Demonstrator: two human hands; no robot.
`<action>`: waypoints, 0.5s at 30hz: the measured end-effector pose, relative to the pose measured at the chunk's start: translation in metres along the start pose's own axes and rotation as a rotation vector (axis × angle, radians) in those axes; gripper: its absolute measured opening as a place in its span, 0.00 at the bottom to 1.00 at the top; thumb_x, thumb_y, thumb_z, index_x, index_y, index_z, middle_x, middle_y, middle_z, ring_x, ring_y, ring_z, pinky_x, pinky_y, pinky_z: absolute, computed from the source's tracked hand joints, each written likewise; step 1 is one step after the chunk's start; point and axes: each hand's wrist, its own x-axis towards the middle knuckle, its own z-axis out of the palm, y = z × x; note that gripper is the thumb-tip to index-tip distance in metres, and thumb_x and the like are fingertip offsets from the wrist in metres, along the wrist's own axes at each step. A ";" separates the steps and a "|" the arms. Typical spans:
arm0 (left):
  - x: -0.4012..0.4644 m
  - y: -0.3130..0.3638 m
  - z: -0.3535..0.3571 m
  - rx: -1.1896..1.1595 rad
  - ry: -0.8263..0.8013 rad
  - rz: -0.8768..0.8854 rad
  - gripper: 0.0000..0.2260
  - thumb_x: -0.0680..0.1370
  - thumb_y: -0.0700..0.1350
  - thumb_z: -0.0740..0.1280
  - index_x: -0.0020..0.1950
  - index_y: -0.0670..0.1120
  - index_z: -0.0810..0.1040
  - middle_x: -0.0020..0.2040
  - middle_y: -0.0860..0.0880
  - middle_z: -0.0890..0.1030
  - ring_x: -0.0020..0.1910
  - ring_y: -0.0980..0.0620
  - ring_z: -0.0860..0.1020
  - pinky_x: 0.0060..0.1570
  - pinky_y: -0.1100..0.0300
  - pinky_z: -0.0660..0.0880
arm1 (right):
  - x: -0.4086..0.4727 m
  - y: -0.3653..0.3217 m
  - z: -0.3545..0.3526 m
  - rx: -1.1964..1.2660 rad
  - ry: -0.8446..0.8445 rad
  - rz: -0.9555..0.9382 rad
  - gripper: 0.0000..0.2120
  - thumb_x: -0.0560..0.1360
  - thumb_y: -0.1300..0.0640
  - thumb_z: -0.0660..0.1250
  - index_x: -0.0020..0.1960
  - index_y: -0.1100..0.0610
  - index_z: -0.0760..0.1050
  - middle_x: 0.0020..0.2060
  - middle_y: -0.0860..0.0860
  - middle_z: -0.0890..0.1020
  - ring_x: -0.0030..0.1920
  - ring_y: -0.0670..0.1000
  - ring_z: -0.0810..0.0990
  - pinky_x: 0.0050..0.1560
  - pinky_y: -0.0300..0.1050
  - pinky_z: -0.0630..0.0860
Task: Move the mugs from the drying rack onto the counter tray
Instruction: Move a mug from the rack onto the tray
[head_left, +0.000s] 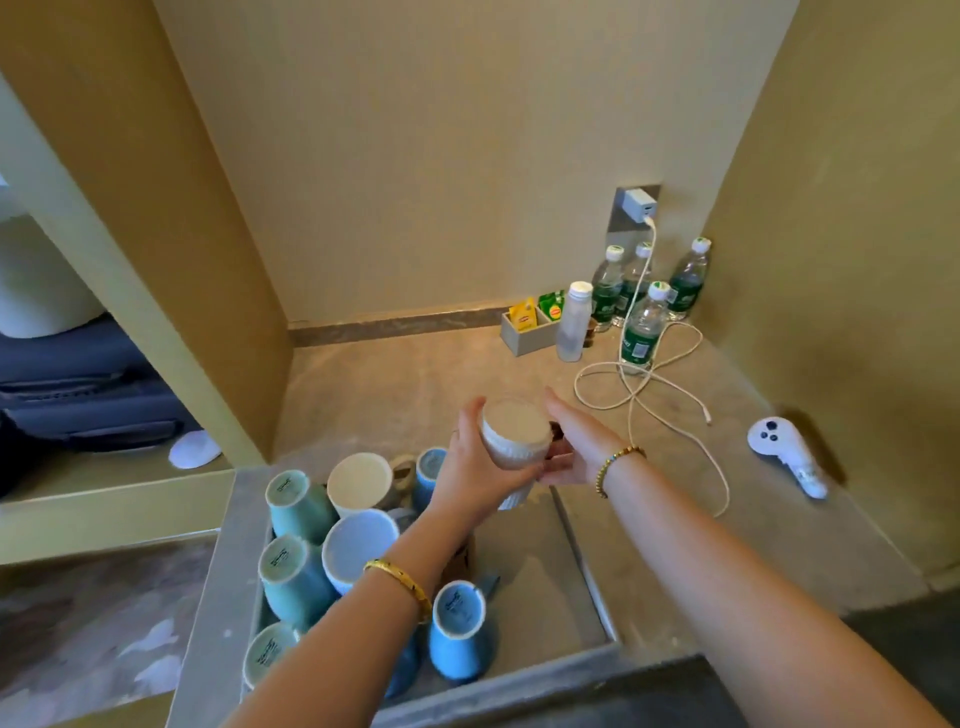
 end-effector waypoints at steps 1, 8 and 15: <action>-0.001 -0.003 0.006 0.027 -0.023 -0.004 0.43 0.61 0.58 0.77 0.68 0.56 0.56 0.63 0.49 0.72 0.61 0.51 0.72 0.59 0.54 0.72 | 0.006 0.006 0.000 -0.014 -0.001 0.010 0.20 0.75 0.35 0.56 0.48 0.51 0.73 0.43 0.52 0.79 0.41 0.52 0.80 0.34 0.45 0.79; 0.005 -0.016 0.042 0.170 -0.081 -0.117 0.41 0.64 0.56 0.75 0.69 0.48 0.58 0.62 0.46 0.72 0.63 0.45 0.71 0.60 0.50 0.71 | 0.040 0.039 -0.001 -0.116 0.069 0.004 0.15 0.76 0.50 0.60 0.60 0.55 0.69 0.59 0.55 0.76 0.54 0.56 0.76 0.43 0.48 0.77; 0.020 -0.023 0.054 0.429 -0.068 -0.295 0.36 0.66 0.61 0.71 0.64 0.44 0.59 0.60 0.44 0.74 0.61 0.44 0.73 0.58 0.51 0.72 | 0.069 0.042 0.000 -0.066 0.014 0.014 0.18 0.80 0.49 0.52 0.66 0.53 0.64 0.59 0.51 0.70 0.65 0.56 0.68 0.60 0.57 0.71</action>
